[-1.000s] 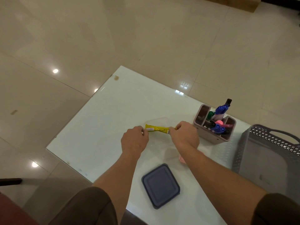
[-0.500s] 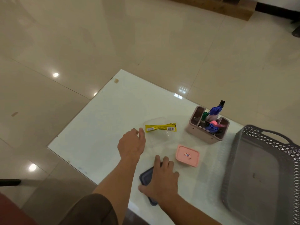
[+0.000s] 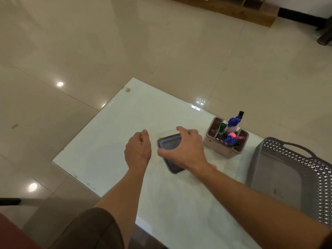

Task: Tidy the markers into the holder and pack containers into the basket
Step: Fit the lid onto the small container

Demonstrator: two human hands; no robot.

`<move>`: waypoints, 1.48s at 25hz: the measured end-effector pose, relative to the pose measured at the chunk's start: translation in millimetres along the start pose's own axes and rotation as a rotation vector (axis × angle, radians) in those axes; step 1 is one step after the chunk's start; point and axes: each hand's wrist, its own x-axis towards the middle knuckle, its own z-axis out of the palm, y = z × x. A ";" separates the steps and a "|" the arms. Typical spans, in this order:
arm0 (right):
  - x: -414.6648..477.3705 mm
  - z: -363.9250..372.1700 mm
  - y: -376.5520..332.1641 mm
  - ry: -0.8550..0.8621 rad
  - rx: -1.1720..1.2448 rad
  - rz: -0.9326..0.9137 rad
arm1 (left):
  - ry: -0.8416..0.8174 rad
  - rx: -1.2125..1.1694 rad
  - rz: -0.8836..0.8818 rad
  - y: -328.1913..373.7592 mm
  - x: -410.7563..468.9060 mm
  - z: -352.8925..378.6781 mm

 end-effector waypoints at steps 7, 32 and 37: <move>42.5 -14.9 18.8 0.188 -0.097 0.018 | -0.565 -0.504 -0.104 48.9 -1.7 2.9; 82.0 -5.1 47.2 0.075 1.028 0.501 | -0.338 -0.571 -0.030 15.8 9.0 28.3; 83.5 -5.4 56.6 0.059 0.701 0.236 | -0.333 -0.598 0.008 14.9 22.1 37.2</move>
